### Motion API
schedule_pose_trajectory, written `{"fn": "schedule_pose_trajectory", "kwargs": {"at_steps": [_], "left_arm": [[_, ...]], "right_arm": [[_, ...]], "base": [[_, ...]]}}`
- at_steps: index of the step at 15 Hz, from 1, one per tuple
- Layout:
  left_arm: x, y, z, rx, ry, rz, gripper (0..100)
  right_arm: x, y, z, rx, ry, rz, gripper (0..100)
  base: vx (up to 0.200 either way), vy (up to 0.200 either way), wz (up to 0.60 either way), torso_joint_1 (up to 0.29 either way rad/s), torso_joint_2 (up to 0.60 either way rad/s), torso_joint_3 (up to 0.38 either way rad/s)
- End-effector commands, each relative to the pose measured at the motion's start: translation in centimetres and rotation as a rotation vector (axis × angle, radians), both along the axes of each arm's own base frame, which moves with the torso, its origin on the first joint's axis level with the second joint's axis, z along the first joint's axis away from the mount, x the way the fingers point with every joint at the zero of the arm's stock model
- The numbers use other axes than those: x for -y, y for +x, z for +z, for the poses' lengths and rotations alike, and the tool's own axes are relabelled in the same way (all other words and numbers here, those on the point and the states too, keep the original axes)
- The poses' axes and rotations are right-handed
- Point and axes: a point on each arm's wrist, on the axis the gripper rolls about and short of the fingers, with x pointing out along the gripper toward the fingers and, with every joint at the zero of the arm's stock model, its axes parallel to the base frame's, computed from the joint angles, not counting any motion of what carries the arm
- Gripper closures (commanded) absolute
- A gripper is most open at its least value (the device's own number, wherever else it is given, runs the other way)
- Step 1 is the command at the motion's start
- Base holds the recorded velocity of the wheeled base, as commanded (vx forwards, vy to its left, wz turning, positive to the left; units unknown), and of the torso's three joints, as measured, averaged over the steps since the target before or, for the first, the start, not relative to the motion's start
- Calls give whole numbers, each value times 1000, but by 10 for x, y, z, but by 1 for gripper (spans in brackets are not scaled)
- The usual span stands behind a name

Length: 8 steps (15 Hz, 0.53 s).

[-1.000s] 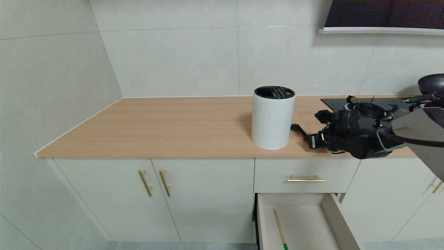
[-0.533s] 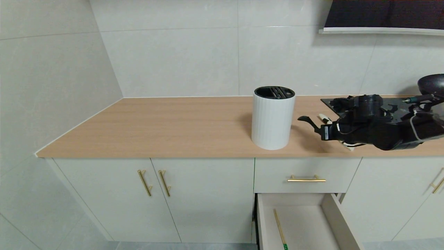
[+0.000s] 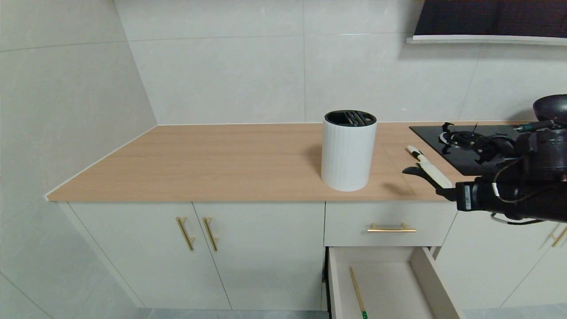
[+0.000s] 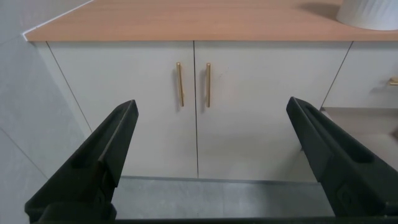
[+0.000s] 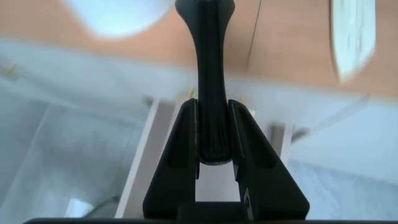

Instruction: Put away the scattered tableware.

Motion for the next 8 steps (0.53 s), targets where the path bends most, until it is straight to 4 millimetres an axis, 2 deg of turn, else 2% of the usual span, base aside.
{"fn": "schedule_pose_trajectory", "kwargs": {"at_steps": [1,4,8], "left_arm": [[0,0,0,0,0,-1,0],[0,0,0,0,0,1,0],[0,0,0,0,0,1,0]], "right_arm": [[2,-53,10,48,11,35,100],[-3,-65,-8,-17,-1,69,100],[-5,-67,-17,-33,-53,111,100]], "base": [[0,0,0,0,0,0],[0,0,0,0,0,0],[0,0,0,0,0,0]]}}
